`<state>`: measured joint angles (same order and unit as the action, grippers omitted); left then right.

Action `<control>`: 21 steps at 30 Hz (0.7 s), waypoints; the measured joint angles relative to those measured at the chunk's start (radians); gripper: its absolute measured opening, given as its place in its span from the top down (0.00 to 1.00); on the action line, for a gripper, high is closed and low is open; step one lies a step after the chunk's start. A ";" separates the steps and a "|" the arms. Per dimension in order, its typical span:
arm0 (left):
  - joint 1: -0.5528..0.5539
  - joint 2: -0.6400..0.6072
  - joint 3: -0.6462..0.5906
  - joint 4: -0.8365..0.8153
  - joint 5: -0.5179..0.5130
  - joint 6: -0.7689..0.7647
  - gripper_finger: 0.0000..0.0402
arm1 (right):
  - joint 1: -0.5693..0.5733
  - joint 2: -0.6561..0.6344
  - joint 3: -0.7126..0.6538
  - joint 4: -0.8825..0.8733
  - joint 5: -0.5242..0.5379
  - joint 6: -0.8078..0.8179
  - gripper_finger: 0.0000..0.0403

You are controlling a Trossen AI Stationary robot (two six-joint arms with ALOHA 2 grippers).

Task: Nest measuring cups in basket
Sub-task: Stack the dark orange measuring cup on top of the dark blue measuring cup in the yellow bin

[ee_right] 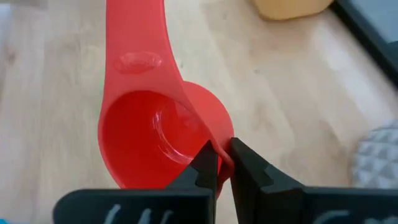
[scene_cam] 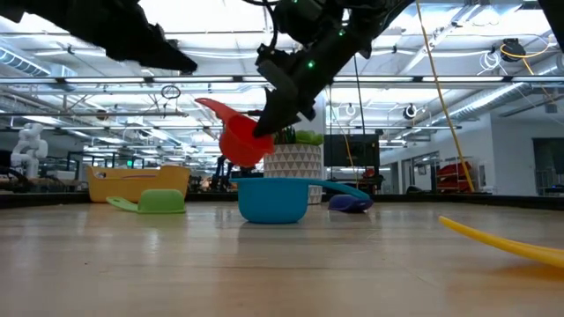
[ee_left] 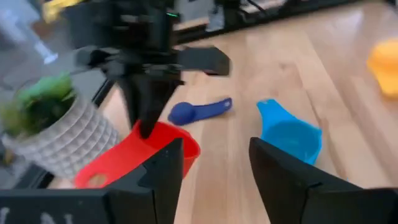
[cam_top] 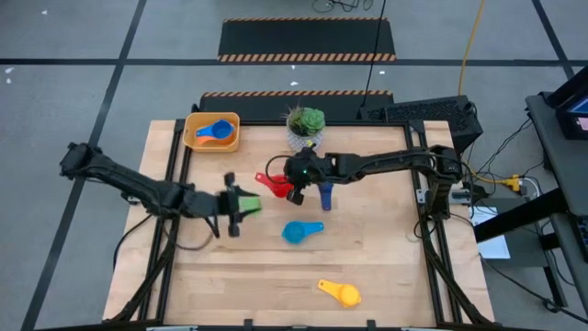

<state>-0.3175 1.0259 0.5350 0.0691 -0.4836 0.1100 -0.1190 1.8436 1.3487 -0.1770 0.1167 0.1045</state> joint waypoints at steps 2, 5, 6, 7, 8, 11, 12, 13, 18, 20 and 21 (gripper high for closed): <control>-0.021 0.074 0.016 0.016 -0.041 0.057 0.56 | -0.004 0.002 0.000 -0.019 -0.023 0.008 0.98; -0.038 0.184 0.100 -0.048 -0.085 0.109 0.56 | -0.004 0.003 0.000 -0.041 -0.065 0.013 0.98; -0.040 0.224 0.142 -0.086 -0.090 0.118 0.56 | -0.004 0.003 0.000 -0.044 -0.071 0.015 0.98; -0.042 0.259 0.183 -0.132 -0.091 0.123 0.55 | -0.004 0.003 0.000 -0.047 -0.072 0.015 0.98; -0.043 0.296 0.225 -0.182 -0.091 0.127 0.54 | -0.004 0.003 0.000 -0.051 -0.072 0.015 0.98; -0.037 0.404 0.348 -0.334 -0.089 0.154 0.50 | -0.004 0.003 0.000 -0.058 -0.087 0.015 0.98; -0.034 0.439 0.382 -0.376 -0.087 0.169 0.49 | -0.006 0.003 0.000 -0.060 -0.101 0.015 0.98; -0.031 0.470 0.409 -0.418 -0.087 0.188 0.48 | -0.006 0.003 0.000 -0.063 -0.121 0.014 0.98; -0.017 0.604 0.505 -0.462 -0.088 0.292 0.47 | -0.006 0.003 0.000 -0.101 -0.148 0.009 0.98; -0.013 0.642 0.534 -0.464 -0.090 0.342 0.47 | -0.006 0.003 0.000 -0.111 -0.148 0.006 0.98; -0.011 0.660 0.545 -0.472 -0.097 0.361 0.47 | -0.006 0.003 0.000 -0.121 -0.148 -0.006 0.98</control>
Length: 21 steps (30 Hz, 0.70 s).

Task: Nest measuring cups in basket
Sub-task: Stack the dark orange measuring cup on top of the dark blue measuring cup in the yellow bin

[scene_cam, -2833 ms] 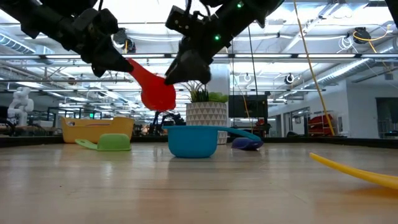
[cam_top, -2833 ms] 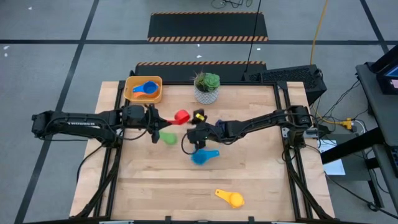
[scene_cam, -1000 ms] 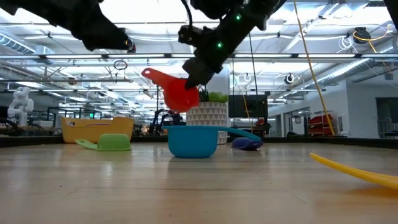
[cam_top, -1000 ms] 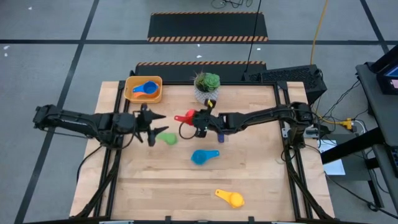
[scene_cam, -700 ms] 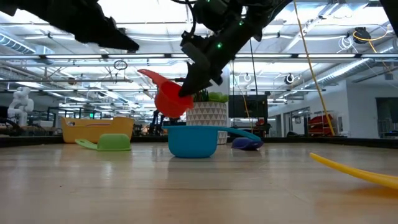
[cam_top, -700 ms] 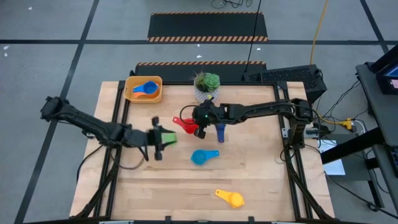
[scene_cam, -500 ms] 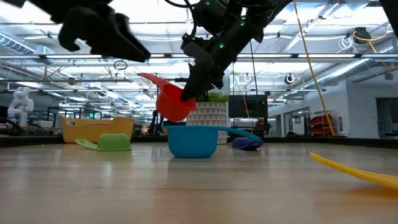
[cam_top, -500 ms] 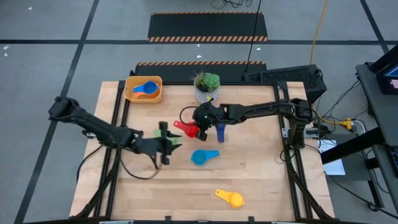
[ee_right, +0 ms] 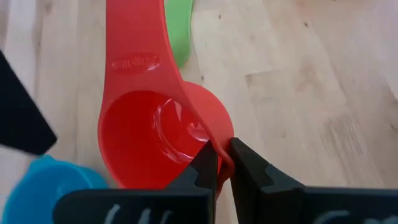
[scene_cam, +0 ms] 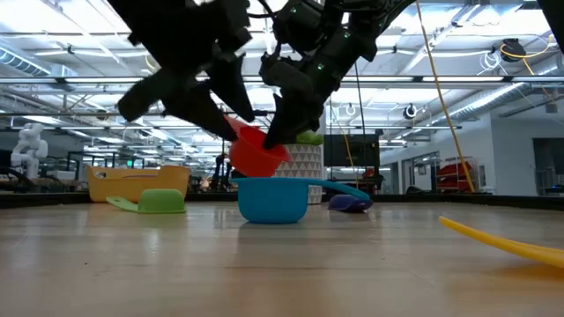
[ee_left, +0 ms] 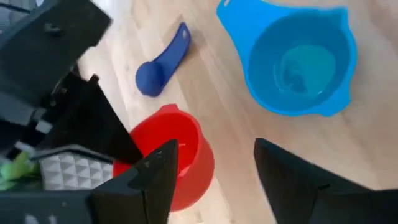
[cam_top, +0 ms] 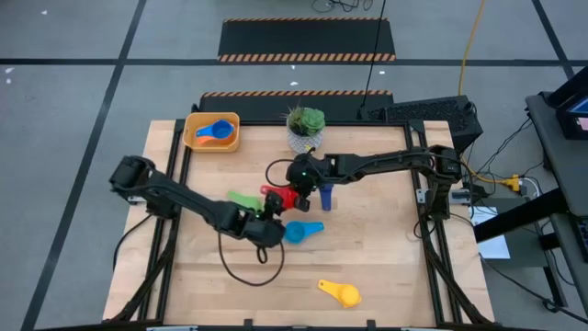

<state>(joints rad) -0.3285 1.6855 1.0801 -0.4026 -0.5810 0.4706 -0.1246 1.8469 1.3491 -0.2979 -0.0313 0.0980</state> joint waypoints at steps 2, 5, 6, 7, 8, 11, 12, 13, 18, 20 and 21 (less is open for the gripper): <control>0.005 0.018 0.016 -0.026 -0.004 0.034 0.47 | 0.000 0.000 0.000 -0.041 0.001 -0.010 0.98; 0.018 0.030 0.026 -0.049 0.003 0.064 0.50 | 0.000 0.000 0.000 -0.085 0.002 -0.013 0.96; 0.022 0.031 0.026 -0.063 0.004 0.073 0.51 | 0.000 0.000 0.000 -0.089 0.001 -0.019 0.95; 0.025 0.031 0.026 -0.075 0.005 0.083 0.53 | 0.000 0.000 0.000 -0.088 0.000 -0.030 0.94; 0.029 0.031 0.026 -0.082 0.005 0.092 0.54 | 0.000 0.000 0.000 -0.086 0.000 -0.038 0.93; 0.033 0.031 0.026 -0.102 0.005 0.121 0.58 | 0.002 0.000 0.000 -0.074 -0.012 -0.052 0.91; 0.032 0.031 0.026 -0.104 0.004 0.136 0.59 | 0.002 0.000 0.000 -0.068 -0.023 -0.056 0.91; 0.029 0.030 0.026 -0.104 0.002 0.151 0.60 | 0.002 0.000 0.000 -0.067 -0.026 -0.057 0.92; 0.011 0.030 0.025 -0.102 -0.081 0.235 0.61 | 0.002 0.000 0.000 -0.070 -0.026 -0.033 0.98; 0.001 0.030 0.019 -0.102 -0.157 0.288 0.62 | 0.002 0.000 0.000 -0.073 -0.025 -0.013 0.98; -0.005 0.030 0.013 -0.107 -0.206 0.318 0.62 | 0.003 0.000 0.000 -0.078 -0.025 -0.008 0.97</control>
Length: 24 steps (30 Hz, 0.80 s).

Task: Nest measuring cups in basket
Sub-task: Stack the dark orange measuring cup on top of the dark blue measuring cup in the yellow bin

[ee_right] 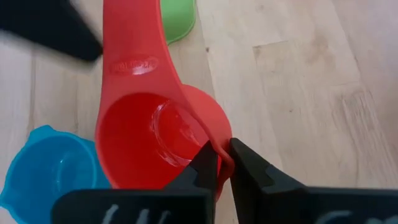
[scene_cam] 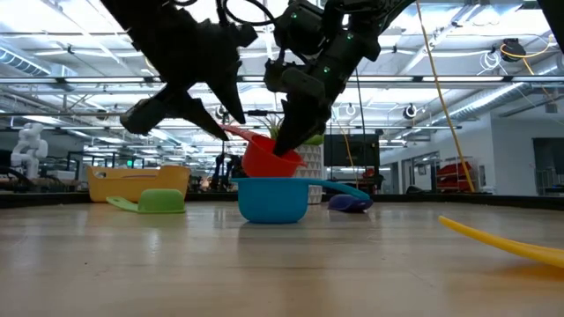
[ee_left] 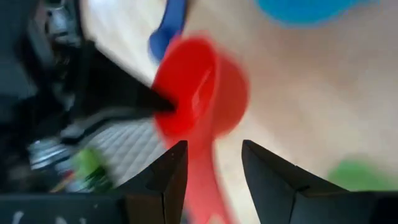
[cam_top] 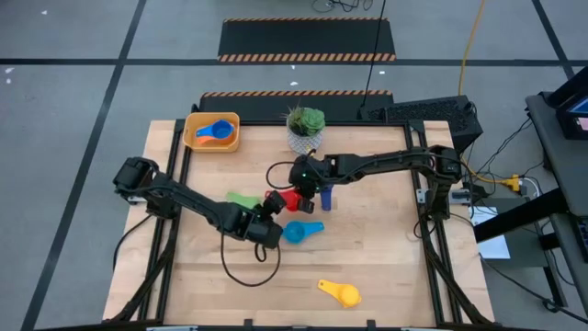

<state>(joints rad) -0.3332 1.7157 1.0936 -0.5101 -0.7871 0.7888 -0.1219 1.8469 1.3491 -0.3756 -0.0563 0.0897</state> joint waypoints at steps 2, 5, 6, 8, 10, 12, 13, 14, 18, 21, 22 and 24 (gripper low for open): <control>-0.015 0.000 -0.017 -0.019 -0.101 0.052 0.62 | 0.004 0.000 0.000 -0.011 0.011 -0.003 0.95; -0.031 0.000 -0.047 -0.038 -0.197 0.101 0.62 | 0.009 0.000 0.000 -0.015 0.109 0.003 0.93; -0.037 0.000 -0.058 -0.040 -0.213 0.110 0.62 | 0.009 0.000 0.000 -0.009 0.137 0.005 0.94; -0.047 0.000 -0.080 -0.038 -0.231 0.127 0.62 | 0.008 0.000 0.000 0.013 0.162 0.013 0.95; -0.054 0.000 -0.101 -0.030 -0.240 0.136 0.62 | 0.006 0.000 0.000 0.024 0.155 0.011 0.96; -0.055 0.000 -0.122 -0.012 -0.244 0.135 0.62 | 0.008 0.000 0.000 0.023 0.125 -0.001 0.97; -0.053 0.000 -0.132 -0.009 -0.259 0.131 0.62 | 0.012 0.000 0.000 0.022 0.110 -0.002 0.97; -0.052 0.000 -0.139 -0.007 -0.288 0.123 0.62 | 0.014 0.000 0.000 0.019 0.106 -0.001 0.97; -0.046 -0.001 -0.143 -0.002 -0.343 0.084 0.62 | 0.020 0.000 0.000 0.023 0.099 0.004 0.95; -0.036 -0.001 -0.144 0.014 -0.343 0.053 0.62 | 0.018 0.000 0.000 0.032 0.035 0.013 0.95; -0.032 -0.001 -0.144 0.023 -0.349 0.045 0.62 | 0.018 0.000 0.000 0.034 0.019 0.015 0.95; -0.029 -0.001 -0.144 0.049 -0.351 0.037 0.62 | 0.019 0.000 0.000 0.038 -0.004 0.015 0.95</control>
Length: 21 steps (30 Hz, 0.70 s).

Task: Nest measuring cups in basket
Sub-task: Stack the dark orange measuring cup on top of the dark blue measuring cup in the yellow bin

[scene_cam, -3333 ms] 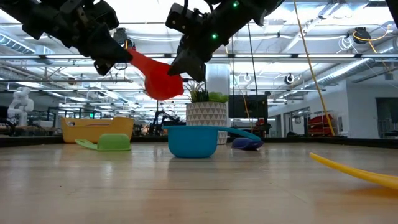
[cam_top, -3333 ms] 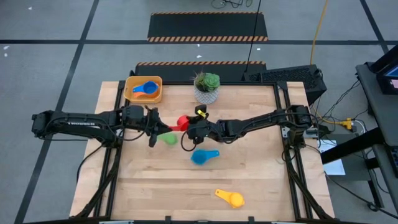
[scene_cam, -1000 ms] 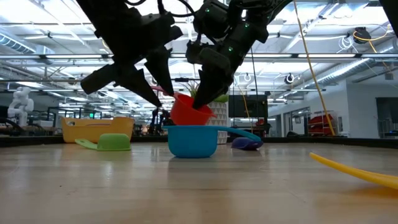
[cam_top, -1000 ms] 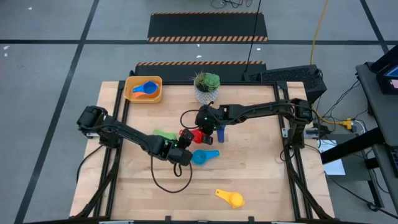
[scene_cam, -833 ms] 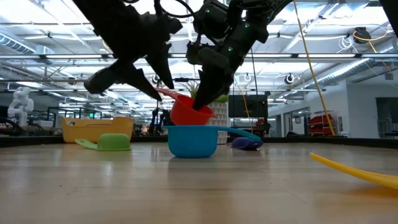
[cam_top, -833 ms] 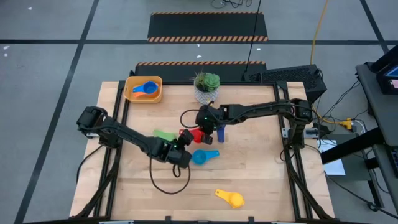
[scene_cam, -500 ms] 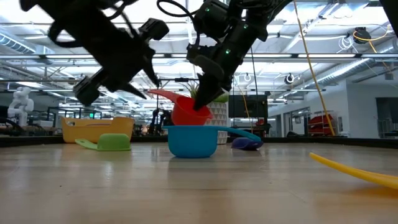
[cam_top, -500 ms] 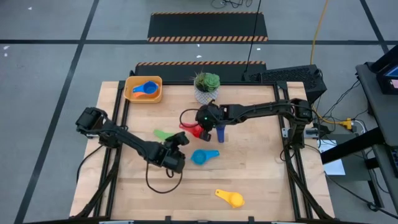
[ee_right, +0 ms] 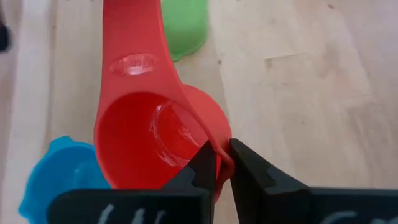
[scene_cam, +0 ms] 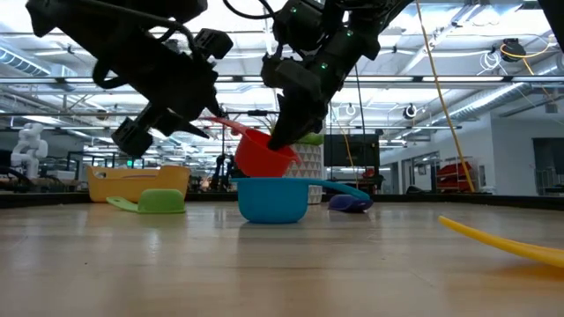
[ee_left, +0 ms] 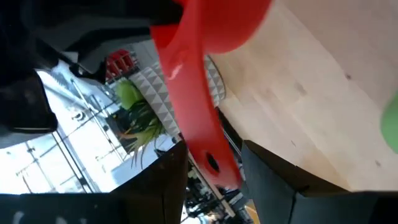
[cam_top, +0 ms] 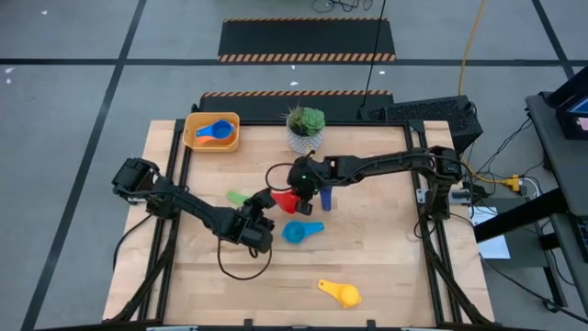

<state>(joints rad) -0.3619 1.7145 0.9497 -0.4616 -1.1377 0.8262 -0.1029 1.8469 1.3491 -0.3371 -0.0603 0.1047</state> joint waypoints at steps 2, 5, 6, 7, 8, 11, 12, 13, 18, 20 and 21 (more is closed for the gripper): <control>0.000 0.000 0.000 0.036 0.000 0.004 0.62 | 0.001 0.000 0.000 0.005 -0.002 0.000 0.95; -0.003 0.000 0.000 0.073 0.000 0.028 0.67 | 0.000 0.000 0.000 0.017 -0.027 0.000 0.95; -0.003 0.000 0.000 0.078 -0.001 0.029 0.71 | -0.001 0.000 0.000 0.021 -0.045 0.000 0.94; -0.003 0.000 0.000 0.082 -0.005 0.029 0.75 | -0.001 0.000 0.000 0.021 -0.052 0.000 0.94; -0.005 0.000 0.000 0.083 -0.015 0.026 0.81 | -0.001 0.000 0.000 0.021 -0.057 0.001 0.94; -0.013 -0.001 0.001 0.092 -0.046 0.007 0.95 | -0.001 0.000 0.000 0.025 -0.067 0.002 0.94; -0.015 -0.002 0.001 0.101 -0.053 0.002 0.97 | -0.001 0.001 0.000 0.029 -0.067 0.001 0.94; -0.017 -0.003 0.001 0.109 -0.061 0.002 0.97 | -0.001 0.001 0.000 0.035 -0.066 0.000 0.94; -0.013 -0.013 0.001 0.089 -0.095 0.022 0.98 | -0.001 0.001 0.000 0.061 -0.031 -0.018 0.90; 0.002 -0.034 -0.002 0.037 -0.086 -0.005 0.98 | -0.003 -0.010 0.000 0.057 0.051 -0.026 0.86; 0.012 -0.043 -0.002 0.019 -0.088 -0.027 0.98 | -0.006 -0.021 0.000 0.057 0.091 -0.032 0.83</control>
<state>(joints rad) -0.3500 1.6720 0.9473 -0.4425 -1.2255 0.7995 -0.1086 1.8257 1.3491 -0.2803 0.0307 0.0732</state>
